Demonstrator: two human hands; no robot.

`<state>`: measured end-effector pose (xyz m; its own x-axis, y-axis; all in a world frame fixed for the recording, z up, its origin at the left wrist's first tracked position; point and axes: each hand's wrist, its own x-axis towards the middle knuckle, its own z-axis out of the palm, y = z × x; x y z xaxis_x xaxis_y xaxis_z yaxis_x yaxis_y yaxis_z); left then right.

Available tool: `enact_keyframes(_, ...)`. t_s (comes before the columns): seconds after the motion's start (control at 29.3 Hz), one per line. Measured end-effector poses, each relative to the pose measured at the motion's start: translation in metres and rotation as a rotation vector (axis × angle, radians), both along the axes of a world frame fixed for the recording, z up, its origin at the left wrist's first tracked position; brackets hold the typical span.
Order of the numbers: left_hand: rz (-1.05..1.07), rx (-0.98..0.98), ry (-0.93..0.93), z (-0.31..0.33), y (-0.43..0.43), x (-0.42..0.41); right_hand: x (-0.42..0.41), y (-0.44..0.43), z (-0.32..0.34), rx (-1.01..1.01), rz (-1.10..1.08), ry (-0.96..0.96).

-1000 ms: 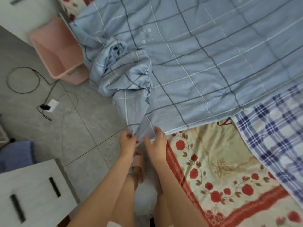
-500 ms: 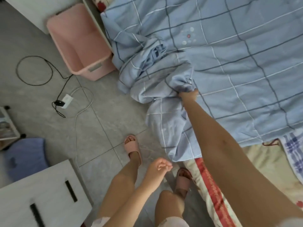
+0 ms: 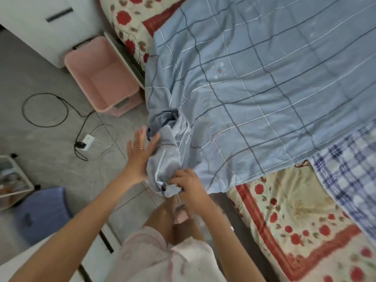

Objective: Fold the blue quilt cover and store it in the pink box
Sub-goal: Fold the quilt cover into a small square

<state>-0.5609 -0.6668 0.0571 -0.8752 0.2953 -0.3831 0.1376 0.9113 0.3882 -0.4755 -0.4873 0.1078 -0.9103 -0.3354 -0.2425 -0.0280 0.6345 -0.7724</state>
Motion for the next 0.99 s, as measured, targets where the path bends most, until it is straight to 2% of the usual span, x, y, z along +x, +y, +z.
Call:
enact_keyframes(0.07,-0.225,-0.090,-0.086,0.008,0.007,0.002,0.002,0.002,0.014,-0.025,0.008,0.009)
enact_keyframes(0.1,-0.255,-0.094,-0.157,0.021,0.015,0.010,0.005,0.004,0.024,-0.022,0.020,0.015)
enact_keyframes(0.14,-0.237,-0.064,-0.234,0.030,0.023,0.017,0.007,0.005,0.033,-0.022,0.035,0.037)
enact_keyframes(0.21,-0.153,0.046,-0.272,0.058,0.038,0.032,0.022,0.010,0.051,0.003,0.034,0.067)
enact_keyframes(0.27,-0.006,0.199,-0.220,0.083,0.035,0.044,0.040,0.015,0.067,0.070,-0.016,0.036)
enact_keyframes(0.34,0.130,0.429,-0.167,0.099,0.021,0.055,0.054,0.021,0.073,0.107,-0.093,-0.139)
enact_keyframes(0.44,0.081,0.406,-0.001,0.132,0.003,0.069,0.078,0.022,0.086,0.090,-0.219,-0.351)
enact_keyframes(0.55,-0.138,0.308,0.190,0.175,-0.006,0.080,0.088,0.016,0.106,0.066,-0.236,-0.423)
enact_keyframes(0.62,-0.350,0.300,0.291,0.196,-0.009,0.090,0.086,0.007,0.118,-0.034,-0.305,-0.501)
enact_keyframes(0.72,-0.592,0.318,0.270,0.216,-0.012,0.108,0.080,-0.013,0.145,-0.280,-0.651,-0.582)
enact_keyframes(0.79,-0.689,0.292,0.269,0.222,-0.001,0.115,0.074,-0.014,0.156,-0.436,-0.783,-0.698)
enact_keyframes(0.85,-0.813,0.297,0.296,0.226,0.006,0.115,0.071,-0.014,0.170,-0.529,-0.755,-0.823)
enact_keyframes(0.92,-0.900,0.275,0.323,0.229,0.013,0.115,0.069,-0.013,0.177,-0.465,-0.677,-0.919)
enact_keyframes(0.99,-0.964,0.261,0.312,0.227,0.011,0.110,0.070,-0.017,0.177,-0.428,-0.697,-0.980)
